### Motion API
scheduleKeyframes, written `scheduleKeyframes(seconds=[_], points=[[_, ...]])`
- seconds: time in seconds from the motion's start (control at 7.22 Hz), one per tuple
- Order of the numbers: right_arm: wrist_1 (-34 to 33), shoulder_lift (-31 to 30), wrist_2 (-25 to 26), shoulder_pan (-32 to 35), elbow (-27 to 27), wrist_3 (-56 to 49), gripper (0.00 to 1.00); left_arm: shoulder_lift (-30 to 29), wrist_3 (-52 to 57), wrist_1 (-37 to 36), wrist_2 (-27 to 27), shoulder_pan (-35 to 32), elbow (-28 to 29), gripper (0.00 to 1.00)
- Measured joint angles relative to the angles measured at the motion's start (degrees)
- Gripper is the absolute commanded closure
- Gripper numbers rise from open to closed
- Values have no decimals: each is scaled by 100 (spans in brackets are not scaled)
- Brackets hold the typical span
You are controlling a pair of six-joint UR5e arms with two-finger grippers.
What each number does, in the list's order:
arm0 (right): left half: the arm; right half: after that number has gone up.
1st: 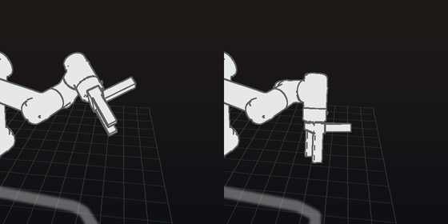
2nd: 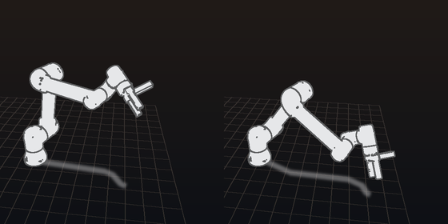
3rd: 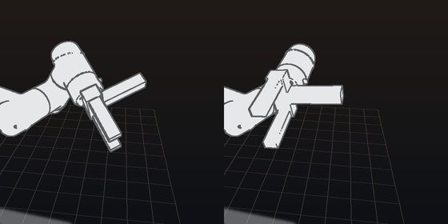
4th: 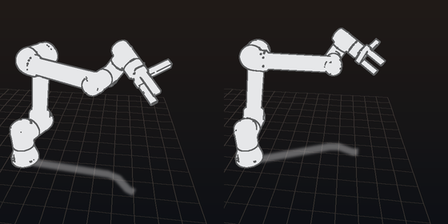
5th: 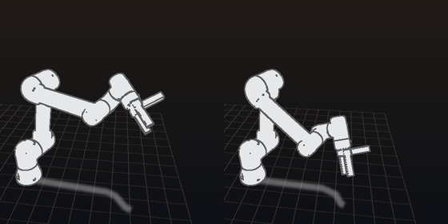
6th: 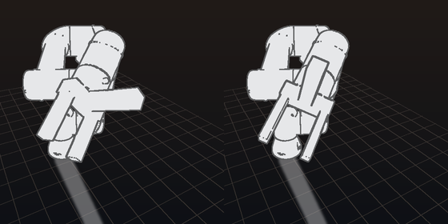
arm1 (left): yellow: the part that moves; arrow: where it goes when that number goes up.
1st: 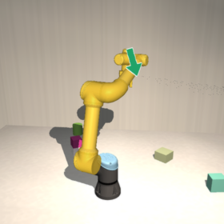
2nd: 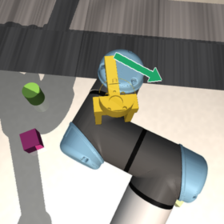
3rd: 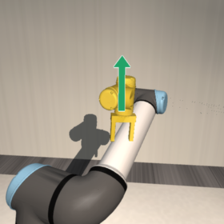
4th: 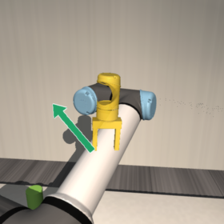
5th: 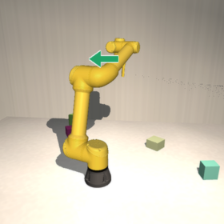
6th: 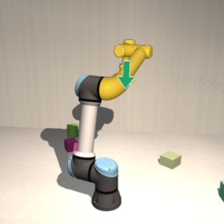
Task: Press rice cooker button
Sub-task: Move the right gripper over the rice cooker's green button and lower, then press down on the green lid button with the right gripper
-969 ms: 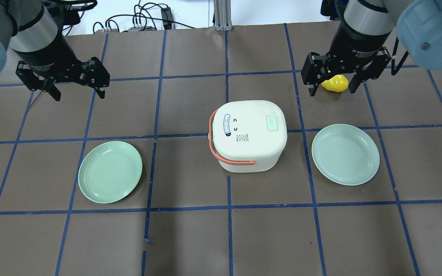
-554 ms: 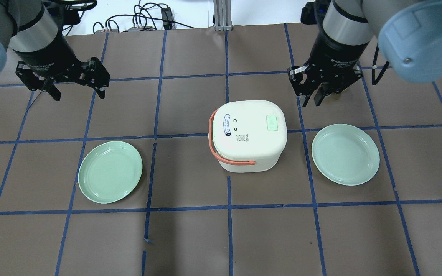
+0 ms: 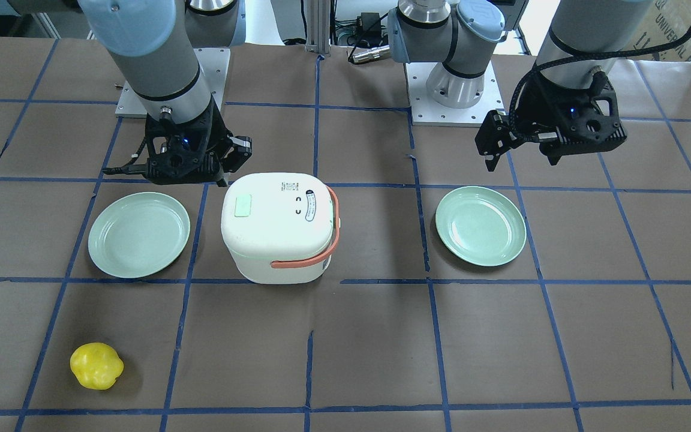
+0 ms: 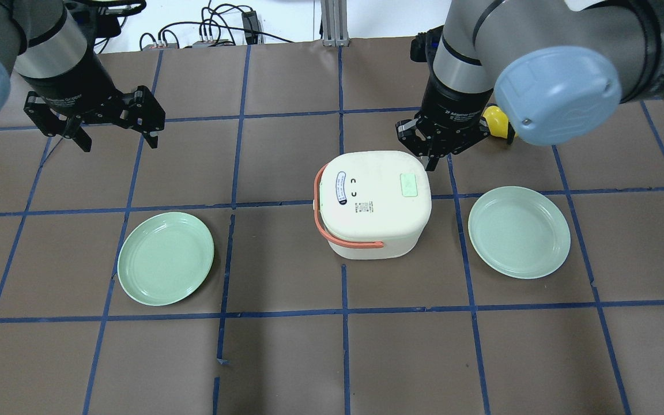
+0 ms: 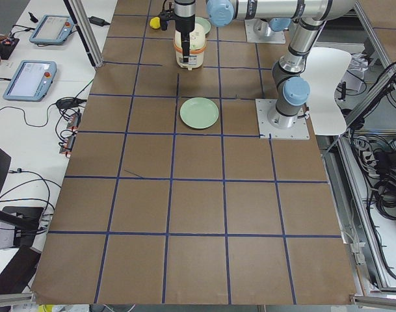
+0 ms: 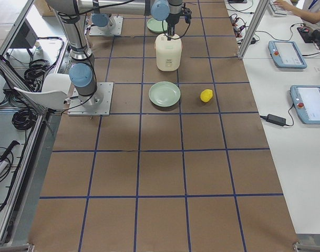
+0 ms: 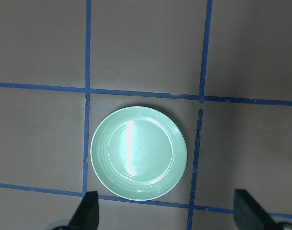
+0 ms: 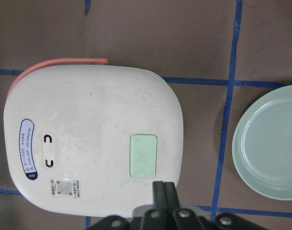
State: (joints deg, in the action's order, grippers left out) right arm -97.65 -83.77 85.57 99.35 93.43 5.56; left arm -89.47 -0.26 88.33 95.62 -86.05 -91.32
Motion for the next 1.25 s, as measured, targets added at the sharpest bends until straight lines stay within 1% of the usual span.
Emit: scheduleKeyframes(seconds=[0.28,0.42,1.25], points=[[-430,56,23,62,283,56,96,0,0,0,0,0,0,0],[-490,86,29,86,341,103,97,0,0,0,0,0,0,0],[-673,309,24,176,398,217,96,0,0,-8,0,0,0,0]])
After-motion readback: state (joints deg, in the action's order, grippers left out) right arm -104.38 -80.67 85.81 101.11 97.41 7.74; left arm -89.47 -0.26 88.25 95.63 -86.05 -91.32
